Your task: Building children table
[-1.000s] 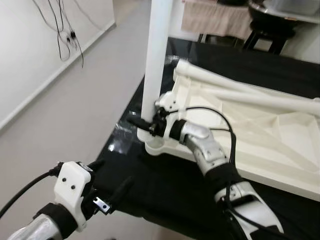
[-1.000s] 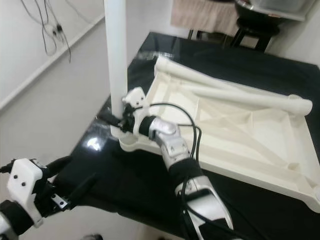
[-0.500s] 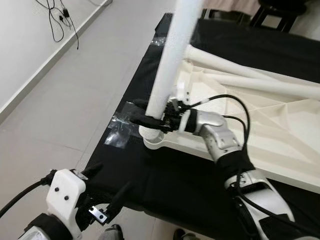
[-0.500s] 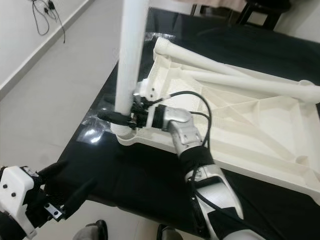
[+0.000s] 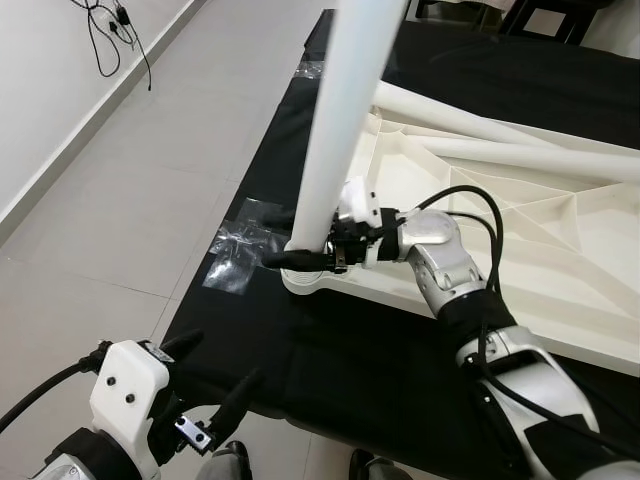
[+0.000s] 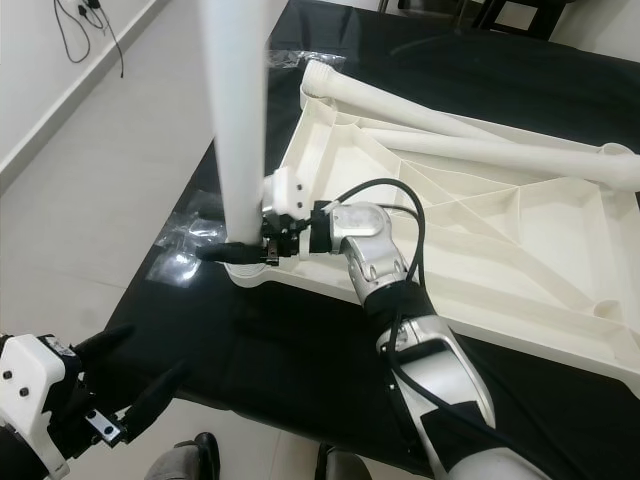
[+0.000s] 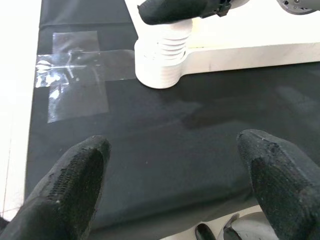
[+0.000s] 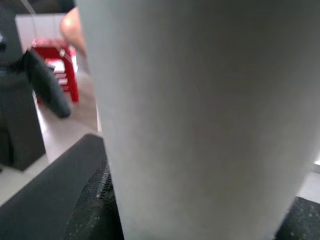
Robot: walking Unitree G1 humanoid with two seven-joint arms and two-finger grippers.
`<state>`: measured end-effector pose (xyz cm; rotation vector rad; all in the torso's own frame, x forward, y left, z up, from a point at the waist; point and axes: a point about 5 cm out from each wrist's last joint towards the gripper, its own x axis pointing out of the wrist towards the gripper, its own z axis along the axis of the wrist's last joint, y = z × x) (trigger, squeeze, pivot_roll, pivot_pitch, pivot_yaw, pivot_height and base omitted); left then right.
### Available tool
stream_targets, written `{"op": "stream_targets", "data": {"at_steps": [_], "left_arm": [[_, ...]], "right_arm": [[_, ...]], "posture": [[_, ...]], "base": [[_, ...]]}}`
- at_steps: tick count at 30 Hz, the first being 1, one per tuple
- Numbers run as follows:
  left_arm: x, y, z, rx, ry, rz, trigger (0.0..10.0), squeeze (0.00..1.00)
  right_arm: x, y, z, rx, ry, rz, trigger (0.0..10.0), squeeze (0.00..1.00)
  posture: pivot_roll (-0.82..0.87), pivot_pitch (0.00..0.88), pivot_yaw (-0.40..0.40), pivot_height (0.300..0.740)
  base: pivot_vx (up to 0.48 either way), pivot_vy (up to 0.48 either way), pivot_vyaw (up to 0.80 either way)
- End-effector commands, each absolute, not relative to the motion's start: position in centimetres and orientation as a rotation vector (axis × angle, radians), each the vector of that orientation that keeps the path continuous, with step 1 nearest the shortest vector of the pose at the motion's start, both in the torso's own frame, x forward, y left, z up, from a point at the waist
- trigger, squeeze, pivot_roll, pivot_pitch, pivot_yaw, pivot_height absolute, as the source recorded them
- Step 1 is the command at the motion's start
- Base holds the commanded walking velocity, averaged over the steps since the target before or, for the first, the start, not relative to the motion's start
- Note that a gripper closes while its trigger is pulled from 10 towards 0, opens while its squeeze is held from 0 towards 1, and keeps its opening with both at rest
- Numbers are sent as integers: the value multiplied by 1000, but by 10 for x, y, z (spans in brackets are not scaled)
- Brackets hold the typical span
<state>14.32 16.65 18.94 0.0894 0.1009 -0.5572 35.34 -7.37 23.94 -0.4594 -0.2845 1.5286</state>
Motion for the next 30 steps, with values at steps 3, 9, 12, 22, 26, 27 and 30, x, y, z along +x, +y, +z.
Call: {"op": "stream_targets", "data": {"at_steps": [3,9,12,22,26,27,30], "left_arm": [[140,167,191,105,110,-568,10000,0],[142,167,191,106,106,-569,10000,0],[143,166,191,104,103,-569,10000,0],[144,165,191,97,97,-569,10000,0],[144,165,192,96,96,-569,10000,0],[144,164,192,95,95,-568,10000,0],[144,164,192,95,94,-568,10000,0]], "right_arm": [[352,-83,207,-535,-100,1567,10000,0],[354,-84,209,-627,-71,1587,10000,0],[358,-86,214,-615,-62,1567,10000,0],[368,-81,218,-404,-28,1467,10000,0],[369,-79,215,-361,-22,1445,10000,0],[369,-78,212,-345,-17,1435,10000,0],[368,-77,207,-335,-15,1424,10000,0]], "posture": [[222,366,-46,740],[217,367,-50,740],[209,367,-54,740],[201,371,-59,740],[200,371,-60,740],[200,371,-61,740],[200,370,-62,740]], "base": [[0,0,0],[0,0,0],[0,0,0],[0,0,0],[0,0,0],[0,0,0],[0,0,0]]}}
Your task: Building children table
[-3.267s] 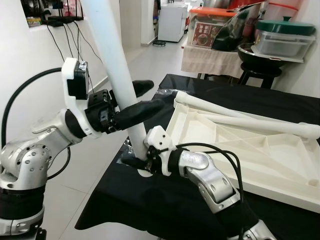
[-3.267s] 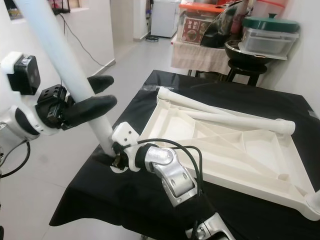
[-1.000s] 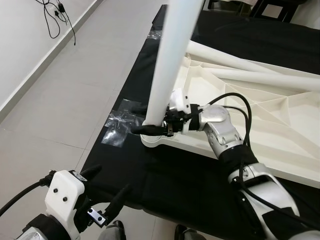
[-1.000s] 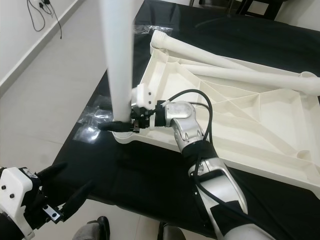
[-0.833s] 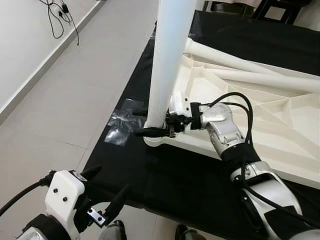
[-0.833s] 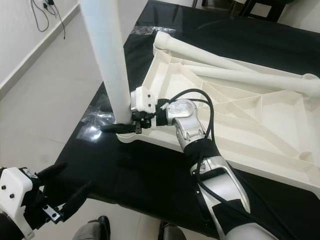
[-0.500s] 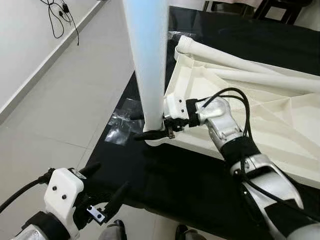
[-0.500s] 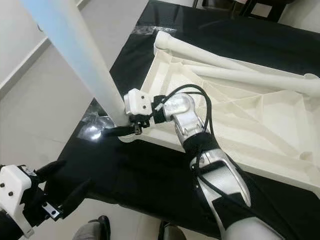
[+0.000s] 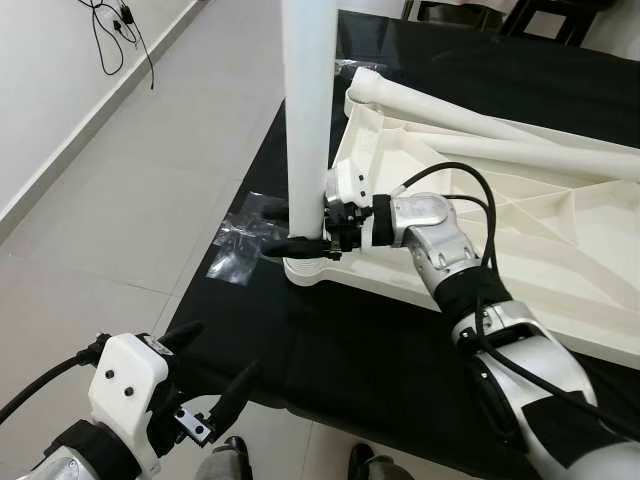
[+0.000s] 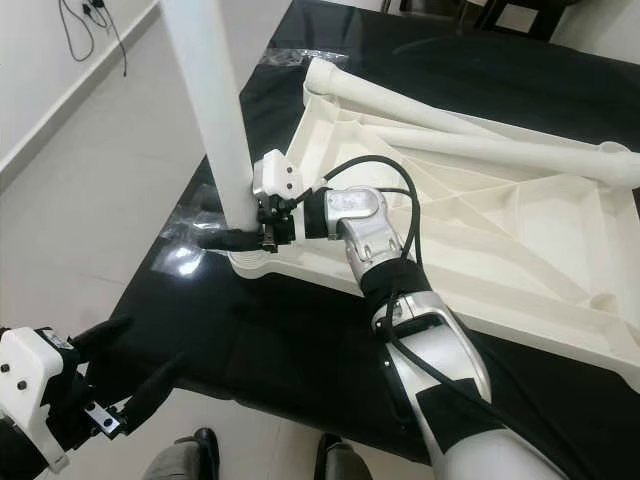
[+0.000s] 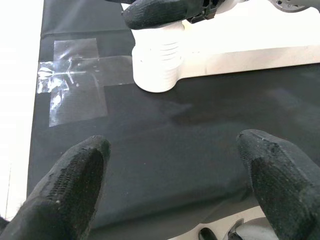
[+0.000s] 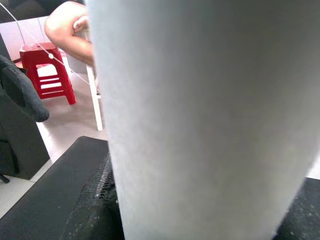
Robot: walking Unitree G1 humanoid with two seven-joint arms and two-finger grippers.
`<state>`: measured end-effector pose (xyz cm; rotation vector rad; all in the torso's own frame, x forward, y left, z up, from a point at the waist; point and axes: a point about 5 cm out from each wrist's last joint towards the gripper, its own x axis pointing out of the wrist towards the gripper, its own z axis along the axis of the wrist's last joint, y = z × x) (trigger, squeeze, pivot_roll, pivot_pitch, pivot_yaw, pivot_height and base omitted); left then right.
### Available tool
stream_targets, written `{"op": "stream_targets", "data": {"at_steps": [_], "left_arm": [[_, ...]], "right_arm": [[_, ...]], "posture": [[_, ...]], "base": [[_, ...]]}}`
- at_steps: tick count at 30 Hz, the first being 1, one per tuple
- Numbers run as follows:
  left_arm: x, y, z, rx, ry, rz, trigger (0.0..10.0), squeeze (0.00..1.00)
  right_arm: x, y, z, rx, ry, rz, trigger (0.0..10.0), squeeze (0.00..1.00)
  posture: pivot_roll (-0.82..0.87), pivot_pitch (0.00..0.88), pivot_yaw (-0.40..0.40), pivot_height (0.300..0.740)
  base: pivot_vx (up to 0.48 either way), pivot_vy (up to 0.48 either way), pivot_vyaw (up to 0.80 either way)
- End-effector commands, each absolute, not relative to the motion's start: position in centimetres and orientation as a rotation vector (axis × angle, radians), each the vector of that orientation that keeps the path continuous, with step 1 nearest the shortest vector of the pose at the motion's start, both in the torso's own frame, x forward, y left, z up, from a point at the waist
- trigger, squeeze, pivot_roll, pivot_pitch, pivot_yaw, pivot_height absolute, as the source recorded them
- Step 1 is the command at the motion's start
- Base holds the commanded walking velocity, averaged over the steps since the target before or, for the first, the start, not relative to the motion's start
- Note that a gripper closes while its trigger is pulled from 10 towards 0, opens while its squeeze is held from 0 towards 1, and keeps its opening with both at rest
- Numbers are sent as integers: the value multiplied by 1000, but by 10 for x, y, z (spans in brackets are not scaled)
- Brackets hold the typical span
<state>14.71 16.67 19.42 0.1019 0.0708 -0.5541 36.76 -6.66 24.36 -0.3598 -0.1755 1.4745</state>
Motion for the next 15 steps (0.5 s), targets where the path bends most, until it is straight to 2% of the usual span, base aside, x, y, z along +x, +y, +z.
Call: {"op": "stream_targets", "data": {"at_steps": [1,9,15], "left_arm": [[144,164,192,94,94,-568,10000,0],[144,163,191,92,95,-569,10000,0],[144,163,190,88,96,-570,10000,0]], "right_arm": [[367,-76,206,-332,-18,1424,10000,0],[366,-77,194,-311,4,1393,10000,0],[370,-80,185,-305,53,1259,10000,0]], "posture": [[199,370,-62,740],[195,366,-61,740],[185,356,-69,740]], "base": [[0,0,0],[0,0,0],[0,0,0]]}}
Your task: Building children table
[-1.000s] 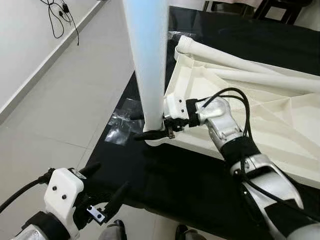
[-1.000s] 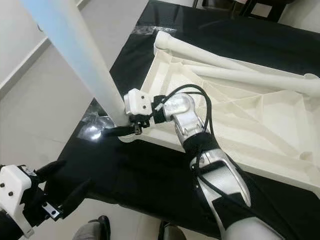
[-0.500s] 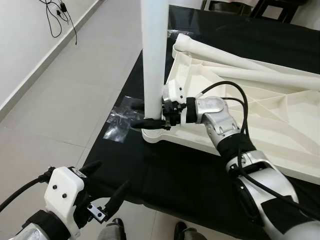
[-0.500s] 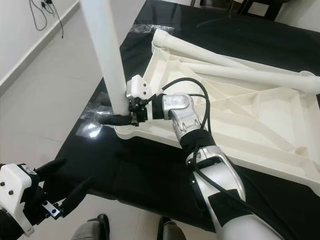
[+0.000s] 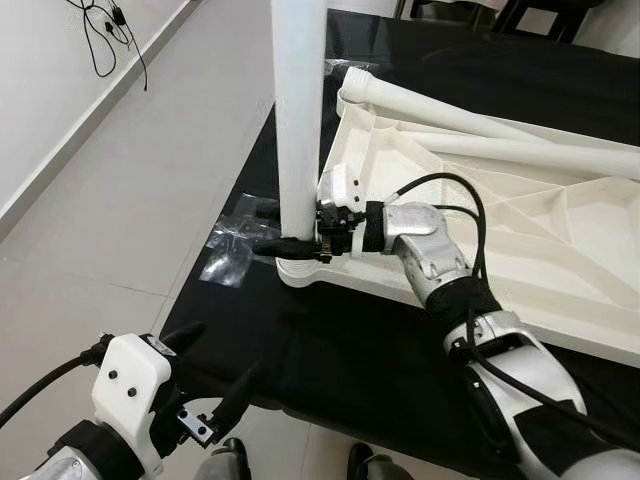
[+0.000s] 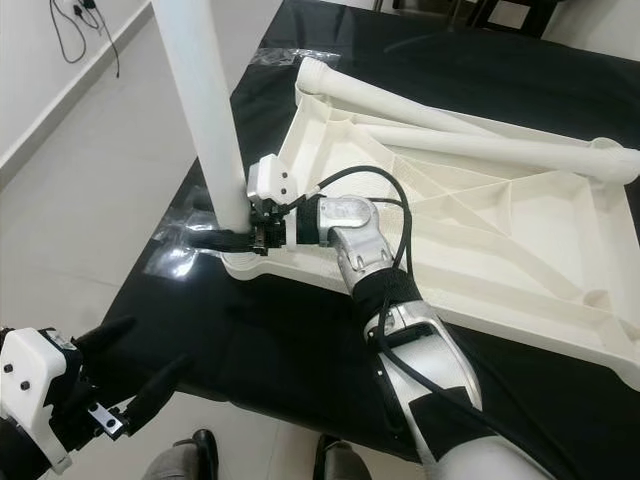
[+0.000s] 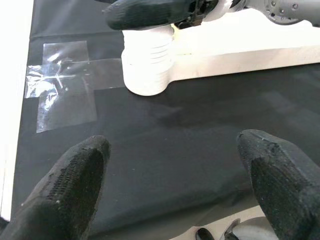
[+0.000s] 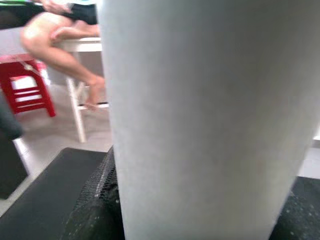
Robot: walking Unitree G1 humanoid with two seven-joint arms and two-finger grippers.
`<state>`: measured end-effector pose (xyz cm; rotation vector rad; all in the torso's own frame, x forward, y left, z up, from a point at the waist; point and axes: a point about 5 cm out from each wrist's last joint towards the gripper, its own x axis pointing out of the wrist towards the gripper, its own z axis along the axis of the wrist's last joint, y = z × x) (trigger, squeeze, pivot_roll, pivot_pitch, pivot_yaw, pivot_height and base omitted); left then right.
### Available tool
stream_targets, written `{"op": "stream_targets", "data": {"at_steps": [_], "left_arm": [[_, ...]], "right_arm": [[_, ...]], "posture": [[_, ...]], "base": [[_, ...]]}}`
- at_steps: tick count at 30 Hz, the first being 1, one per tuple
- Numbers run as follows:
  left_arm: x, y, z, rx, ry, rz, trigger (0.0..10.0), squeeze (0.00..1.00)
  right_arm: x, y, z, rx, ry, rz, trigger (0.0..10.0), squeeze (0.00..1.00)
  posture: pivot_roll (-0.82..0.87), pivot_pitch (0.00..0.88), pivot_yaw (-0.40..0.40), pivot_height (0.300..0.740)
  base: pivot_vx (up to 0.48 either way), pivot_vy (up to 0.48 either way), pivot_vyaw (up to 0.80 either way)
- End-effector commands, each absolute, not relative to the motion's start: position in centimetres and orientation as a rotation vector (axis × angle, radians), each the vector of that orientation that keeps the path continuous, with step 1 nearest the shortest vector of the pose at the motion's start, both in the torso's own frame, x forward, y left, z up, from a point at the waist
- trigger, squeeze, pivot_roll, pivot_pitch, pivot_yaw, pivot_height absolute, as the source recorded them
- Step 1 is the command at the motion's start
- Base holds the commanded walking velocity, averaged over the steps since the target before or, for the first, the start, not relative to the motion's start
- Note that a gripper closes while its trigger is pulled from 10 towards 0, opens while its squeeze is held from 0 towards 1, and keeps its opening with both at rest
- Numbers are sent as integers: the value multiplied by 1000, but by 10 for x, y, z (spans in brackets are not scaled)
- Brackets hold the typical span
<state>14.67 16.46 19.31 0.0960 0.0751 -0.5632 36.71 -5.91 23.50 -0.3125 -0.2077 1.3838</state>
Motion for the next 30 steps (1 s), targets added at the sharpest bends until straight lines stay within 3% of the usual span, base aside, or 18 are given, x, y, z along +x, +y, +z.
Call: {"op": "stream_targets", "data": {"at_steps": [1,5,6,8,9,10,11,13,14,16,30], "left_arm": [[144,162,190,87,96,-570,10000,0],[143,162,189,84,95,-569,10000,0],[144,161,189,82,94,-567,10000,0],[144,161,189,82,94,-567,10000,0],[144,161,188,80,91,-565,10000,0],[144,161,188,80,91,-565,10000,0],[146,160,188,75,86,-564,10000,0],[146,160,188,75,86,-564,10000,0],[148,160,188,72,83,-566,10000,0],[151,160,187,69,79,-568,10000,0],[171,166,185,91,38,-547,10000,0]], "right_arm": [[372,-82,182,-310,70,1206,10000,0],[375,-87,174,-251,115,1023,10000,0],[370,-89,166,-215,134,899,10000,0],[370,-89,166,-215,134,899,10000,0],[356,-86,156,-178,123,722,10000,0],[356,-86,156,-178,123,722,10000,0],[317,-67,140,-154,127,607,10000,0],[317,-67,140,-154,127,607,10000,0],[289,-59,136,-111,122,485,10000,0],[276,-53,136,-82,121,420,10000,0],[277,-46,126,-44,193,318,10000,0]], "posture": [[180,355,-74,740],[161,345,-95,740],[156,340,-102,740],[156,340,-102,740],[149,337,-102,740],[149,337,-102,740],[134,327,-88,740],[134,327,-88,740],[123,314,-84,740],[124,301,-83,740],[143,217,-73,740]], "base": [[0,0,0],[0,0,0],[0,0,0],[0,0,0],[0,0,0],[0,0,0],[0,0,0],[0,0,0],[0,0,0],[0,0,0],[0,0,0]]}}
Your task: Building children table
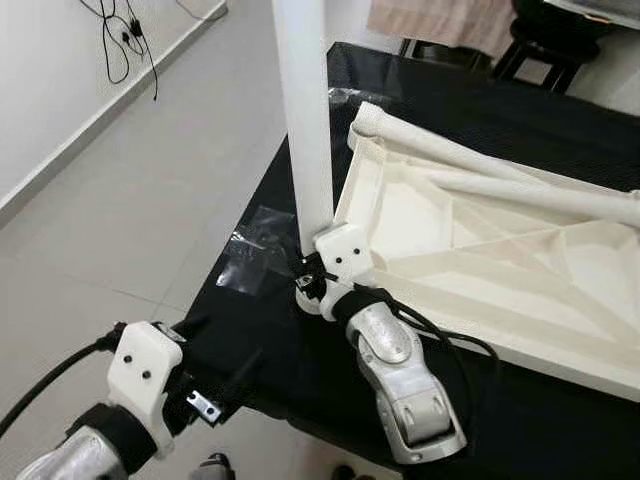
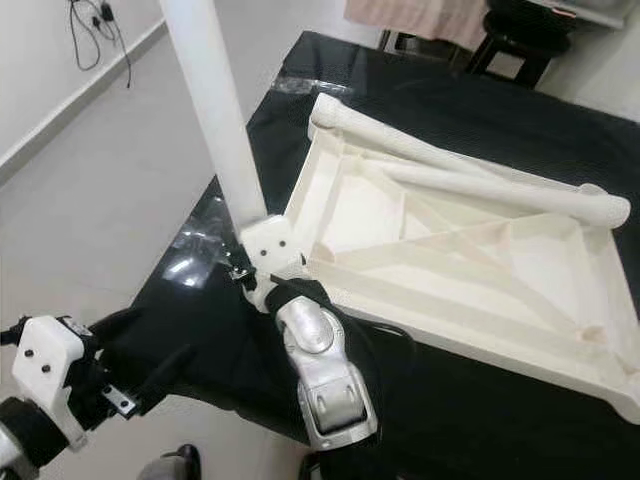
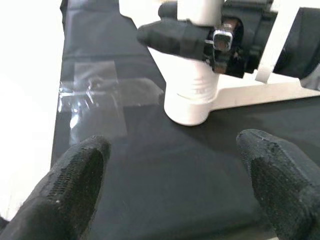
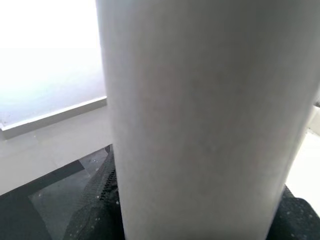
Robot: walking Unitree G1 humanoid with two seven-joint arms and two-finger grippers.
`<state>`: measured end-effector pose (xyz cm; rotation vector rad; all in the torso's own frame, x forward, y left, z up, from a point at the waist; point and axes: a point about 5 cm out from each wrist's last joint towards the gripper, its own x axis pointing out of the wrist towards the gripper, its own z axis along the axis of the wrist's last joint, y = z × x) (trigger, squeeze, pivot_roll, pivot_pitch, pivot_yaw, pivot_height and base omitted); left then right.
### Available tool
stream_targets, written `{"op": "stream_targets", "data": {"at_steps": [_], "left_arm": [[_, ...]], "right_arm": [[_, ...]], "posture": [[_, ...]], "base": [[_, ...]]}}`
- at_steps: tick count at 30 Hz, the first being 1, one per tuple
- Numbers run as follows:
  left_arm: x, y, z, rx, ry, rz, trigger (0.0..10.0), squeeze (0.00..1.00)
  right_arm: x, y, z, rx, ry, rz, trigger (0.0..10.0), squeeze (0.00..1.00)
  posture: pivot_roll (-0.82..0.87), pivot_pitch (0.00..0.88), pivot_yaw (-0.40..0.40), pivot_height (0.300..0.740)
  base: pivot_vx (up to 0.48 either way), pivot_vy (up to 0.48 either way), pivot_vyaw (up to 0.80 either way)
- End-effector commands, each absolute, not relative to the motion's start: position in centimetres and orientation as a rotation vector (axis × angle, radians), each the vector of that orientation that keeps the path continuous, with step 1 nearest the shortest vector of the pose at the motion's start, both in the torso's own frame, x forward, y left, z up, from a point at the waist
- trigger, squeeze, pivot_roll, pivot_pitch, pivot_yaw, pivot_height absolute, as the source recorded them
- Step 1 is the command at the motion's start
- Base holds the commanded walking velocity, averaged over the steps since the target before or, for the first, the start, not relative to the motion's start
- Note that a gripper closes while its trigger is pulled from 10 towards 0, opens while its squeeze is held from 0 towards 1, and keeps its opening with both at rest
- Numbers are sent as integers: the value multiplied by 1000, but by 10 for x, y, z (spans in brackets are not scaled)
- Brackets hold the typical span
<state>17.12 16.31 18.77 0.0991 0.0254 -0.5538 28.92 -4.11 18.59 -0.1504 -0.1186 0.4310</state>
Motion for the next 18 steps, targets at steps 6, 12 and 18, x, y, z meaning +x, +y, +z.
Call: {"op": "stream_targets", "data": {"at_steps": [6,12,18], "left_arm": [[184,172,191,99,1,-541,10000,0],[187,174,189,121,4,-544,10000,0],[187,174,189,121,4,-546,10000,0]], "right_arm": [[280,-42,124,130,247,308,10000,0],[294,-35,148,217,114,507,10000,0],[296,-36,152,224,103,536,10000,0]], "posture": [[148,198,-64,740],[151,183,-58,740],[154,181,-61,740]], "base": [[0,0,0],[0,0,0],[0,0,0]]}}
